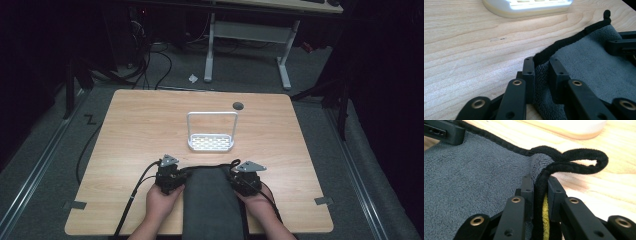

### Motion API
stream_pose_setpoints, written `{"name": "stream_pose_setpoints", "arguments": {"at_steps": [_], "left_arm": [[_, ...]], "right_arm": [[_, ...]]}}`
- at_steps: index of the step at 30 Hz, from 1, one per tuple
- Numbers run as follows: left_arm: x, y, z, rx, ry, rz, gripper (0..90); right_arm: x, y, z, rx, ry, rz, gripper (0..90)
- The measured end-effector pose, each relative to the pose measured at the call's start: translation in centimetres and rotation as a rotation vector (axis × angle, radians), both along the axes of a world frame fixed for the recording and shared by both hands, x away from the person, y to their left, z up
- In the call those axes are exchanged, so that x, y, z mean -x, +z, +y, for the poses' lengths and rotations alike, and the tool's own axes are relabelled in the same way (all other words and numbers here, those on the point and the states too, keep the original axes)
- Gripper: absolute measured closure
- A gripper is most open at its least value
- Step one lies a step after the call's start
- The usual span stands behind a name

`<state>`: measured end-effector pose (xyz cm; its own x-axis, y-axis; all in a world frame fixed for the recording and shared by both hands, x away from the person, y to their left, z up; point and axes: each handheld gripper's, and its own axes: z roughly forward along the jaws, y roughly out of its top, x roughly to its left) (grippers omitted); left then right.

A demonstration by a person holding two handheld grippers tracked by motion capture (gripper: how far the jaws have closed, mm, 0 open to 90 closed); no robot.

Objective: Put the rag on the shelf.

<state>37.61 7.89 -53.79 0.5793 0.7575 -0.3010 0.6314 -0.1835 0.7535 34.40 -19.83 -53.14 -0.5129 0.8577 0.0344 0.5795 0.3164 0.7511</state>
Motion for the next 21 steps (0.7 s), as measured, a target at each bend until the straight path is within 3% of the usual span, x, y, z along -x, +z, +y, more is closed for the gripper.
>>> {"name": "stream_pose_setpoints", "arguments": {"at_steps": [5, 9, 15, 21], "left_arm": [[0.2, 0.4, 0.0, 0.006, 0.006, -0.047, 81.7], [0.0, 1.0, 0.3, 0.019, 0.011, -0.059, 81.8], [0.1, 3.3, 0.4, 0.045, 0.019, -0.120, 82.1], [0.2, 5.5, 0.9, 0.065, 0.010, -0.168, 82.2]], "right_arm": [[0.4, 0.9, 0.1, -0.002, 0.011, -0.077, 79.4], [0.4, 1.3, 0.0, -0.009, 0.024, -0.085, 79.2], [-0.1, 2.6, 0.3, -0.016, -0.007, -0.110, 79.5], [-0.2, 4.2, 0.7, -0.019, -0.006, -0.172, 79.4]]}}
